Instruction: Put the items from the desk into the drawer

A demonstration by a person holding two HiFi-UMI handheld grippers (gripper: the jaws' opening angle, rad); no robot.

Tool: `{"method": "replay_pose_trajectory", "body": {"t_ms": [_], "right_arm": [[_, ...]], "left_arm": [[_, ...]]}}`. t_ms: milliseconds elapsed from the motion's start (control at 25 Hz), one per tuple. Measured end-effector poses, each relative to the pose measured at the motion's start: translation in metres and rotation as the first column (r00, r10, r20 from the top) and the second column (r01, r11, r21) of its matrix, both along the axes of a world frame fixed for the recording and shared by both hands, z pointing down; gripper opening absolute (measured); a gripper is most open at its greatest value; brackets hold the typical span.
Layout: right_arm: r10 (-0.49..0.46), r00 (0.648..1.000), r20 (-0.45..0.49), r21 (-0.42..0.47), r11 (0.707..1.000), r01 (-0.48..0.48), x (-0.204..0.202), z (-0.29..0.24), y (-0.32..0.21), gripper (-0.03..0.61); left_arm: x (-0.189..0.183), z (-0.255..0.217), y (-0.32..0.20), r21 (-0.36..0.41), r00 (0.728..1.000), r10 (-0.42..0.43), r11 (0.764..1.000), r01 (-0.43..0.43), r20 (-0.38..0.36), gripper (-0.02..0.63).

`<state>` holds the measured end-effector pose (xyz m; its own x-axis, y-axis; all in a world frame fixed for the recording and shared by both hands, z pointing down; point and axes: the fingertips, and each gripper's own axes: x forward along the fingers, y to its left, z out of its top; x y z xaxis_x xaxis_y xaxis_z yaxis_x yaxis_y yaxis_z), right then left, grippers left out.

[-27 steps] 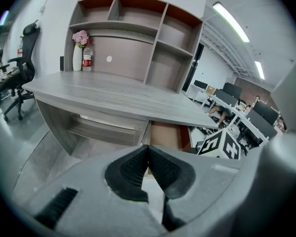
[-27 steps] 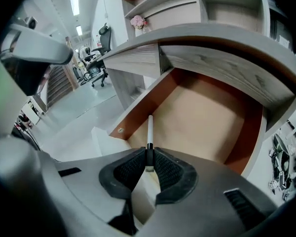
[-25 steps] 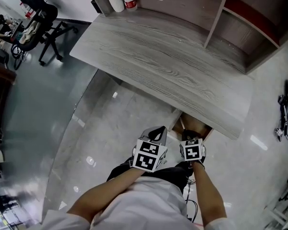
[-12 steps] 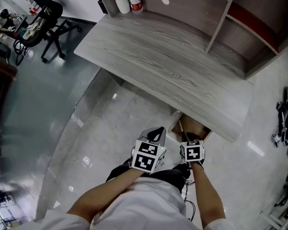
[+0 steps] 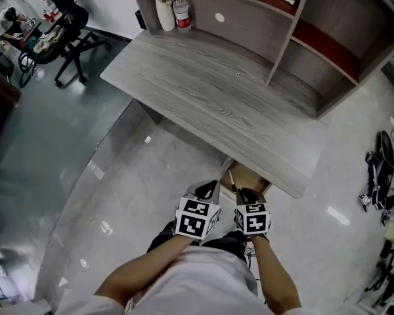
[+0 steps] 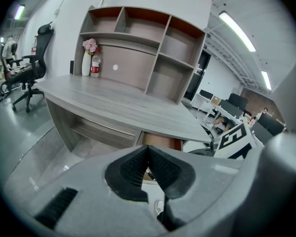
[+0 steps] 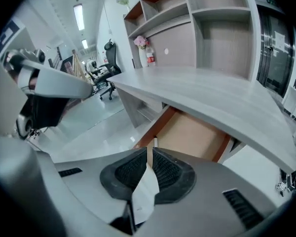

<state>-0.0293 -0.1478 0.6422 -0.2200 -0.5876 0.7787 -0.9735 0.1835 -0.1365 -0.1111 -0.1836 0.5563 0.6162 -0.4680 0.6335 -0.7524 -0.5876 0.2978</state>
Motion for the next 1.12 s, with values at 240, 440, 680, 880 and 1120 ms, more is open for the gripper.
{"method": "replay_pose_trajectory", "body": {"t_ms": [240,440,680,880,1120], "right_arm": [[-0.032,0.999,0.033,0.090,0.995,0.029,0.005,-0.050,-0.003,0.025],[-0.064,0.996,0.060,0.170,0.984,0.053,0.007,-0.090,-0.005,0.015],[-0.090,0.991,0.104,0.251,0.966,0.061,0.007,-0.127,-0.002,0.002],[-0.099,0.990,0.104,0.273,0.960,0.067,0.011,-0.133,0.003,0.002],[-0.102,0.991,0.092,0.299,0.952,0.070,0.015,-0.139,0.000,0.002]], "left_arm": [[0.016,-0.014,0.011,0.008,0.999,-0.036,0.999,0.036,-0.013,0.002],[0.025,-0.025,0.023,0.024,0.998,-0.057,0.998,0.058,-0.019,0.002],[0.045,-0.039,0.037,0.064,0.998,-0.049,0.997,0.052,-0.039,0.002],[0.054,-0.046,0.033,0.098,0.996,-0.063,0.993,0.069,-0.064,0.002],[0.060,-0.045,0.033,0.107,0.998,-0.036,0.993,0.041,-0.053,0.002]]}}
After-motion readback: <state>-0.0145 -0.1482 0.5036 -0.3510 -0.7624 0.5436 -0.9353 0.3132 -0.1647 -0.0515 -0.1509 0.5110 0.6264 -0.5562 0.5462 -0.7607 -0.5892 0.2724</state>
